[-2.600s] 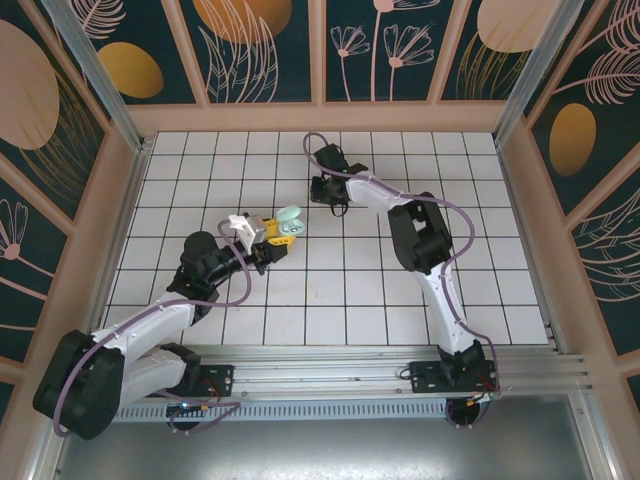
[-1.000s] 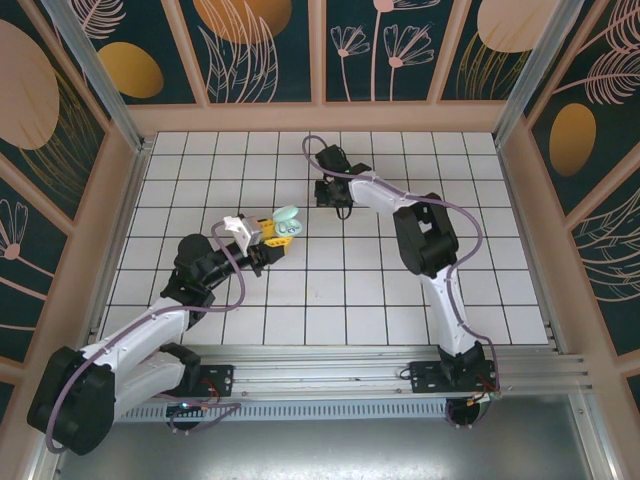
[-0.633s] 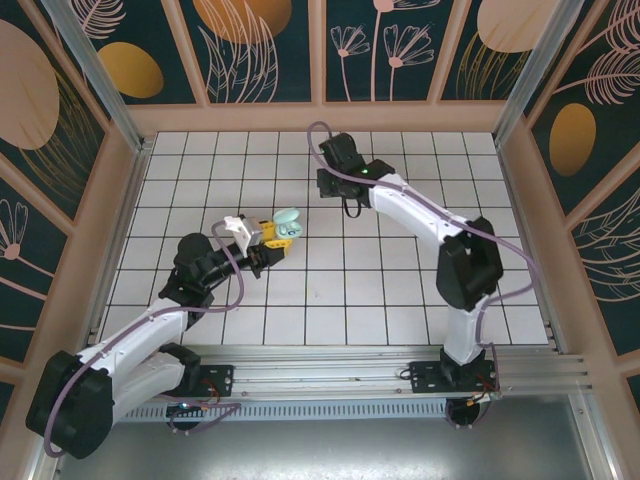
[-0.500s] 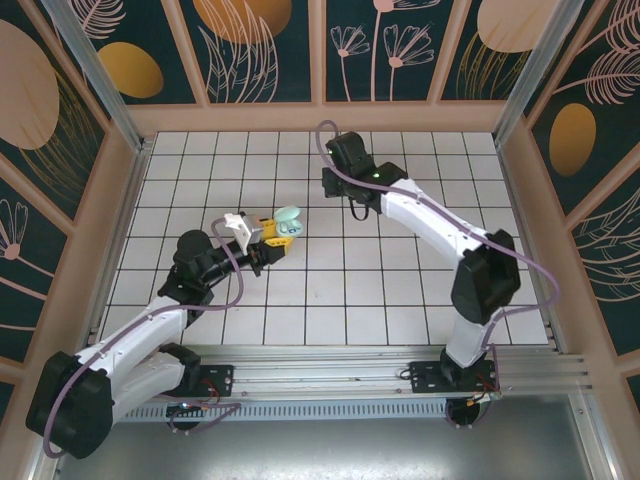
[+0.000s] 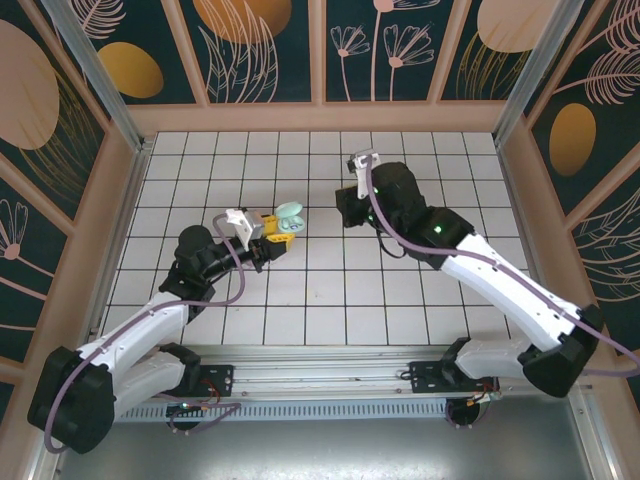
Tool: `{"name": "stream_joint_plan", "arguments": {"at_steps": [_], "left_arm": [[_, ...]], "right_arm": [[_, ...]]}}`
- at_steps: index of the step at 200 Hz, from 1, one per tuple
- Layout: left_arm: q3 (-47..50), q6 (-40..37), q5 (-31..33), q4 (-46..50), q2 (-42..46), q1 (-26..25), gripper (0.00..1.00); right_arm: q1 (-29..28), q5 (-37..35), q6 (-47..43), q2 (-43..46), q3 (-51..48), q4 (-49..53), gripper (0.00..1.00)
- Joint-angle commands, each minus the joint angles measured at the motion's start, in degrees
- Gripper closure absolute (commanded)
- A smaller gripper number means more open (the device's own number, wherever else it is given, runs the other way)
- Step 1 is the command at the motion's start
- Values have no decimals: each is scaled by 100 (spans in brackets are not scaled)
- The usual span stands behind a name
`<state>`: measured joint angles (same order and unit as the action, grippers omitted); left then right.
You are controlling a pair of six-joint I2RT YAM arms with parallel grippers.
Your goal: Insert the wireless bluetooth earbuds into the charging case
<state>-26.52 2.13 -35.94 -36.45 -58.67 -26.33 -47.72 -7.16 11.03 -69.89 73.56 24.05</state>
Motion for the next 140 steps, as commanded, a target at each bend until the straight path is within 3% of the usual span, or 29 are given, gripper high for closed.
{"name": "stream_joint_plan", "arguments": {"at_steps": [1, 140], "left_arm": [[-186, 13, -156, -213, -63, -22, 100], [-161, 2, -324, -275, 12, -22, 100]], "right_arm": [[-255, 268, -205, 157, -186, -457, 88], [-633, 538, -618, -1098, 672, 41, 89]]}}
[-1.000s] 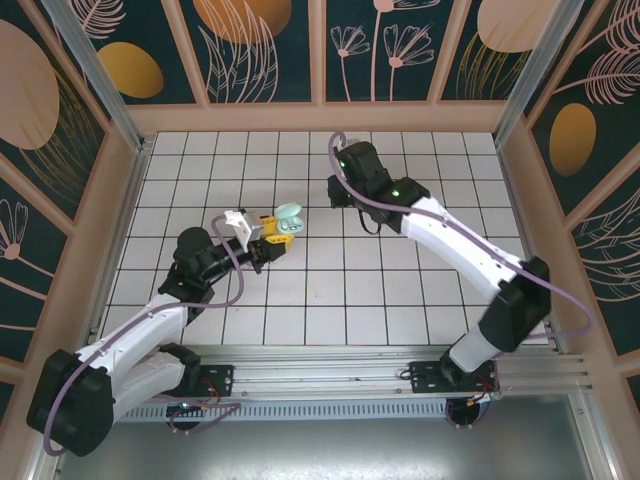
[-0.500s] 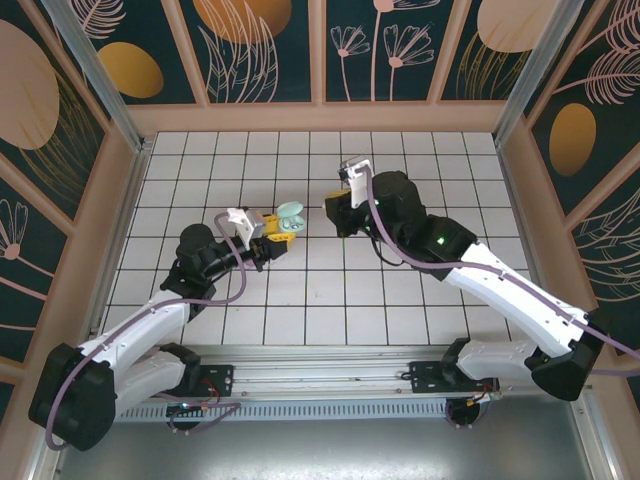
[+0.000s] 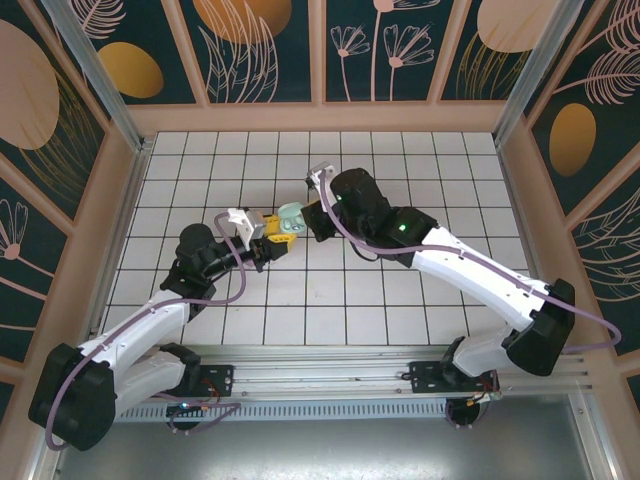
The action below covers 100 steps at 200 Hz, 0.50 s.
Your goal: Insert the wireless bluetooth earbuds into the charging case
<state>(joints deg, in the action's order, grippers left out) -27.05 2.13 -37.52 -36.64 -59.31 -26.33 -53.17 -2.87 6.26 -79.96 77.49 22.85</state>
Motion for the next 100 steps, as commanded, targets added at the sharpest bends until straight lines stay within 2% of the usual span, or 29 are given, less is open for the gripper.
{"name": "stream_joint_plan", "arguments": {"at_steps": [1, 100], "left_arm": [[-108, 4, -168, -256, 77, -22, 100], [-123, -19, -136, -247, 121, -21, 100]], "right_arm": [[-89, 111, -142, -95, 281, 164, 89], [-242, -155, -235, -341, 546, 712, 89]]}}
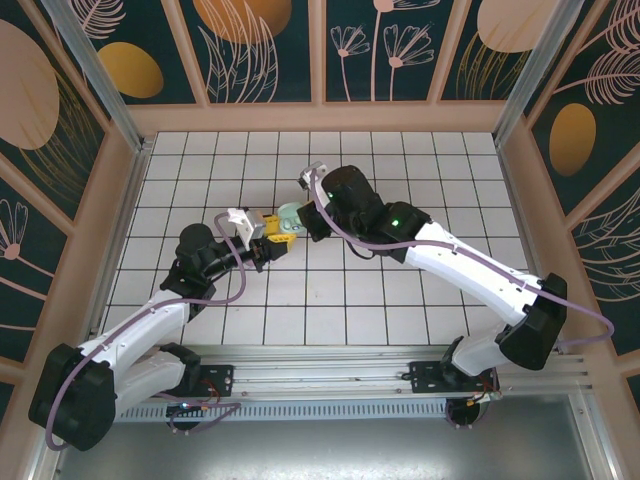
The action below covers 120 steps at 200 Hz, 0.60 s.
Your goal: Insert the wireless bluetooth earbuds into the charging case
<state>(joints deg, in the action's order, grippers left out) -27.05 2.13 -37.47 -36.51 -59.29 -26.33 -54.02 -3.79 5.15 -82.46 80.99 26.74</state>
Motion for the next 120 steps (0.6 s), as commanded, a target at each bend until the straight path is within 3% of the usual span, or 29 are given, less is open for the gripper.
{"name": "stream_joint_plan", "arguments": {"at_steps": [1, 120], "left_arm": [[-120, -20, -139, -264, 119, -21, 100], [-153, 166, -29, -401, 57, -18, 100]], "right_arm": [[-168, -66, -126, -94, 201, 323, 89], [-340, -777, -5, 67, 308, 179, 88]]}}
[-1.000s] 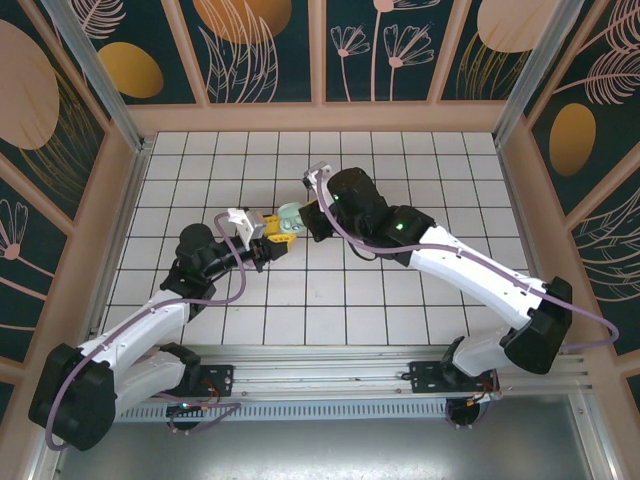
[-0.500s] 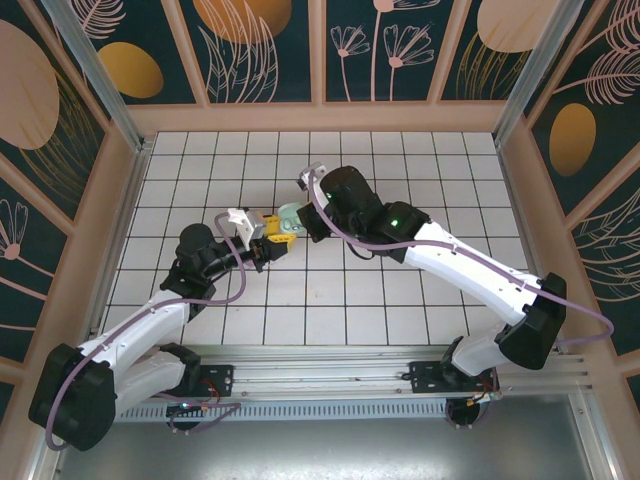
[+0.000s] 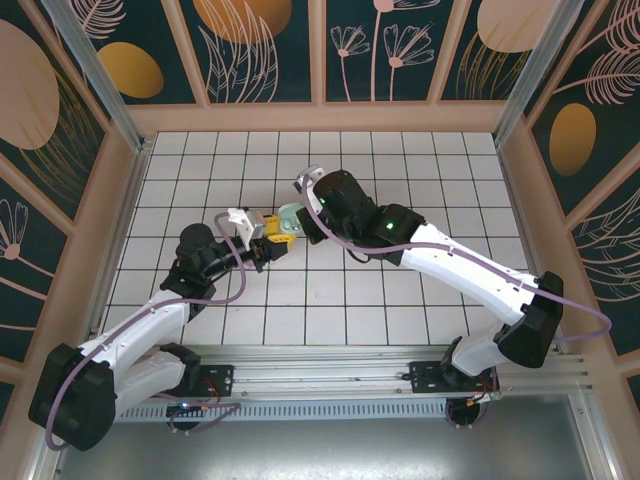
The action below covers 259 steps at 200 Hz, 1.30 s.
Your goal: Insert the wireless bluetooth earbuds into the charging case
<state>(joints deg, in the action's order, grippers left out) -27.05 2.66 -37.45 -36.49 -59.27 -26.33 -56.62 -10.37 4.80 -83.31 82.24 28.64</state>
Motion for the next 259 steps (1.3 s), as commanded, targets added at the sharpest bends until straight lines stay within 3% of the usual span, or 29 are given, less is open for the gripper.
{"name": "stream_joint_plan", "arguments": {"at_steps": [1, 66, 259], "left_arm": [[-152, 113, -28, -403, 51, -20, 100], [-183, 184, 128, -356, 55, -20, 100], [-200, 244, 132, -376, 127, -23, 100]], "right_arm": [[-78, -121, 30, 159, 181, -14, 88], [-77, -127, 168, 377, 59, -94, 88], [-83, 306, 160, -203, 143, 325, 87]]}}
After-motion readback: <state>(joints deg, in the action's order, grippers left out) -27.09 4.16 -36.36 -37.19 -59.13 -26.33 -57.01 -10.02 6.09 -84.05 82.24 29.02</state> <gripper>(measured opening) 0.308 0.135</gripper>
